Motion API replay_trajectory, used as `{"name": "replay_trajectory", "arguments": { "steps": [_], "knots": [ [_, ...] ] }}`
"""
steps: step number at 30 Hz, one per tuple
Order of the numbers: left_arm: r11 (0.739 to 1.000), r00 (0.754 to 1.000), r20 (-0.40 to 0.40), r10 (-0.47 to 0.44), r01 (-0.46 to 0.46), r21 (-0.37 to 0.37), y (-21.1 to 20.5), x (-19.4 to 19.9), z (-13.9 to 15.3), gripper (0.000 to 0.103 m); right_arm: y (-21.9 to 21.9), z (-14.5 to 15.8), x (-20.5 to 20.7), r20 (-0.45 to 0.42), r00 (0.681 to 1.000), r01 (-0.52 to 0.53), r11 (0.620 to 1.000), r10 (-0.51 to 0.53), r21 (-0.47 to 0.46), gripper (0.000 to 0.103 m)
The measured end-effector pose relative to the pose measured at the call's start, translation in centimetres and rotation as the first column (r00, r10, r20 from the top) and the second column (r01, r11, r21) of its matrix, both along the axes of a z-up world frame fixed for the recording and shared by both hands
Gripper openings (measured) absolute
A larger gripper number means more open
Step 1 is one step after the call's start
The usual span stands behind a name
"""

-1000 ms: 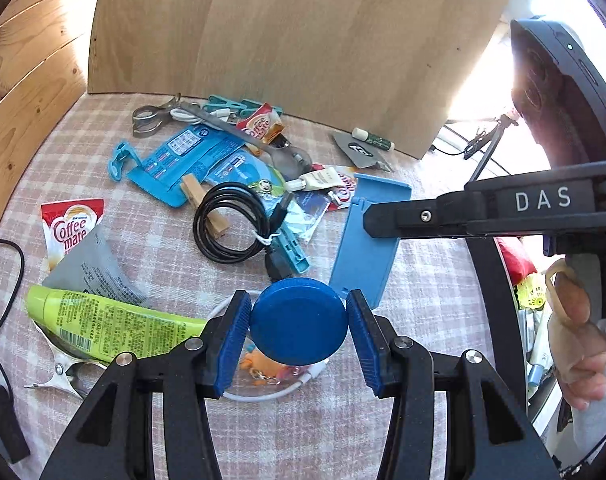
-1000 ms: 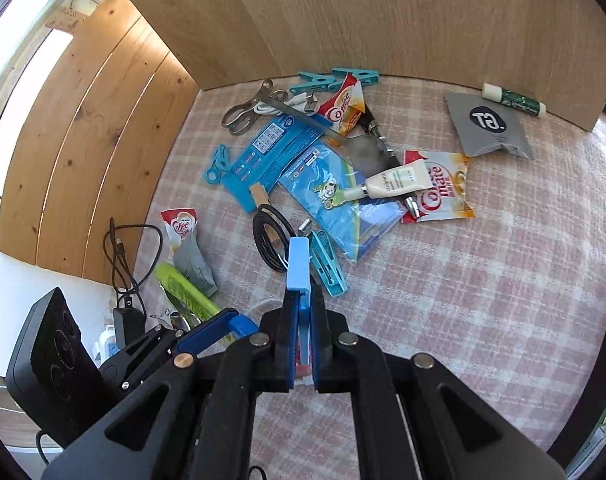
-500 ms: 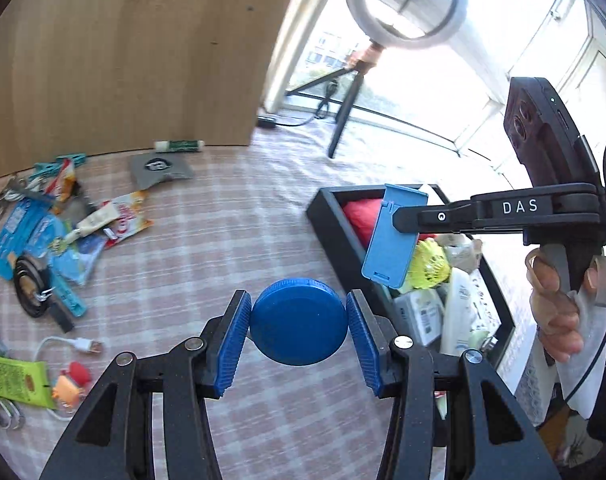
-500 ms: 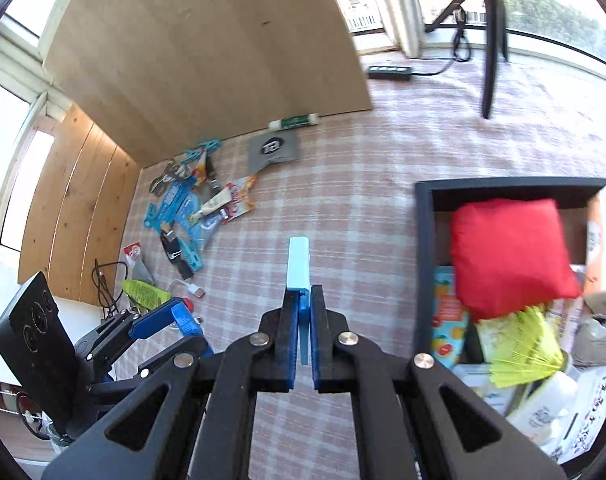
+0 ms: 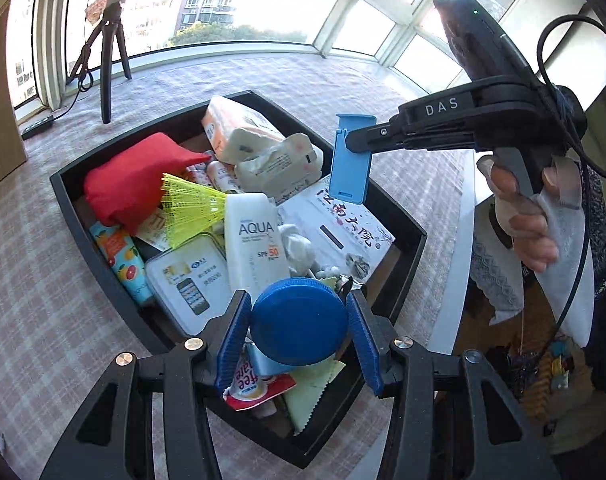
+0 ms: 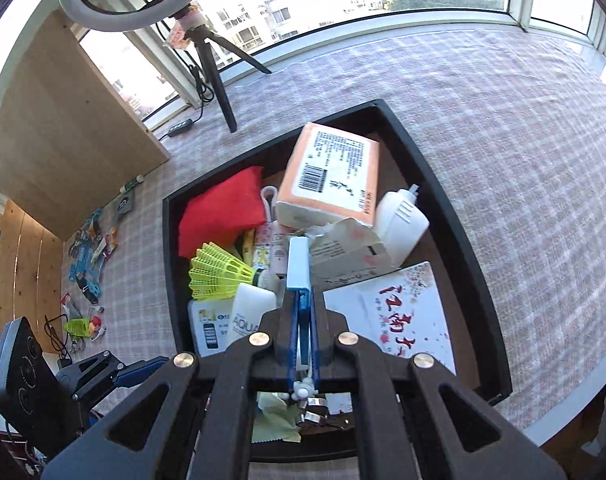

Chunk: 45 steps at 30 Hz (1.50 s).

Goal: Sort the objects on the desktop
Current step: 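Carry the blue lid into the black tray while the right tool drops the stand there, then grasp the black cable coil with the left tool while the right tool grasps the teal clothespin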

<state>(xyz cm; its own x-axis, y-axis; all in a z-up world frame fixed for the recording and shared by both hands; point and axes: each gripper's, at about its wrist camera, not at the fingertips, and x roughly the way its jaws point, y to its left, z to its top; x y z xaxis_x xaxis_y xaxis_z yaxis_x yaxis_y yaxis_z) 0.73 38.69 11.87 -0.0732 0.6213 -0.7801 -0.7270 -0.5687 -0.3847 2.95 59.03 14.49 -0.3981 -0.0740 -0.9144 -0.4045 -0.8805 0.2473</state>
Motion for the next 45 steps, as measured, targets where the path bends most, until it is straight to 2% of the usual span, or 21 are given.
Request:
{"name": "replay_trajectory", "arguments": {
  "steps": [5, 6, 7, 8, 10, 15, 18, 23, 27, 31, 35, 39, 42, 45],
  "knots": [
    [0.999, 0.999, -0.002, -0.042, 0.042, -0.035, 1.8, 1.3, -0.2, 0.05, 2.3, -1.1, 1.1, 0.029, 0.999, 0.034, 0.999, -0.034, 0.004, 0.007],
    [0.999, 0.999, 0.0, -0.035, 0.035, -0.04, 1.8, 1.3, -0.1, 0.057, 2.3, -1.2, 1.1, 0.042, 0.999, 0.035, 0.999, -0.035, 0.005, 0.012],
    [0.999, 1.0, 0.0, -0.028, 0.027, -0.034, 1.7, 1.2, -0.1, 0.06, 2.3, -1.3, 1.1, 0.044, 0.998, 0.035, 0.999, -0.035, 0.008, 0.016],
    [0.999, 1.0, -0.004, -0.018, 0.018, -0.031, 1.4, 1.1, 0.0, 0.06, 2.1, -1.1, 1.2, 0.039, 0.999, 0.033, 0.999, -0.034, 0.015, 0.024],
    [1.0, 1.0, -0.012, 0.008, -0.009, -0.026, 0.6, 0.7, 0.3, 0.06, 1.5, -0.7, 1.1, 0.026, 0.999, 0.022, 0.999, -0.023, 0.04, 0.027],
    [0.993, 0.993, -0.019, 0.114, -0.114, -0.014, -2.9, -0.9, 0.8, 0.059, -0.7, 0.2, -0.5, -0.006, 0.999, -0.043, 0.998, 0.044, 0.055, 0.027],
    [0.98, 0.98, -0.017, 0.199, -0.199, -0.007, -5.9, -2.2, 0.8, 0.059, -2.9, 0.4, -1.9, -0.016, 0.995, -0.1, 0.993, 0.101, 0.059, 0.027],
    [0.93, 0.93, -0.014, 0.366, -0.367, -0.022, -12.8, -4.5, 0.2, 0.059, -8.2, 0.1, -5.1, -0.023, 0.971, -0.233, 0.969, 0.236, 0.086, 0.027],
    [0.859, 0.86, -0.003, 0.511, -0.51, -0.049, -19.5, -6.5, -0.7, 0.058, -13.8, -0.9, -7.9, -0.02, 0.929, -0.364, 0.923, 0.369, 0.125, 0.027],
    [0.756, 0.757, 0.013, 0.653, -0.651, -0.067, -26.3, -8.4, -1.5, 0.058, -20.8, -2.1, -10.4, -0.011, 0.858, -0.508, 0.851, 0.513, 0.132, 0.027],
    [0.62, 0.615, 0.074, 0.785, -0.781, -0.075, -32.8, -10.5, -2.5, 0.058, -27.9, -3.2, -12.4, -0.02, 0.772, -0.626, 0.767, 0.635, 0.141, 0.027],
    [0.492, 0.47, 0.201, 0.859, -0.867, -0.075, -37.8, -12.5, -4.4, 0.059, -34.0, -4.7, -14.3, -0.031, 0.702, -0.704, 0.7, 0.711, 0.117, 0.027],
    [0.443, 0.415, 0.236, 0.879, -0.893, -0.079, -39.5, -13.8, -5.4, 0.059, -38.0, -5.9, -15.3, -0.028, 0.652, -0.752, 0.651, 0.757, 0.101, 0.027],
    [0.426, 0.391, 0.259, 0.883, -0.9, -0.093, -39.9, -15.1, -6.3, 0.061, -40.9, -7.2, -16.3, -0.018, 0.624, -0.777, 0.623, 0.781, 0.088, 0.027]
  ]
}}
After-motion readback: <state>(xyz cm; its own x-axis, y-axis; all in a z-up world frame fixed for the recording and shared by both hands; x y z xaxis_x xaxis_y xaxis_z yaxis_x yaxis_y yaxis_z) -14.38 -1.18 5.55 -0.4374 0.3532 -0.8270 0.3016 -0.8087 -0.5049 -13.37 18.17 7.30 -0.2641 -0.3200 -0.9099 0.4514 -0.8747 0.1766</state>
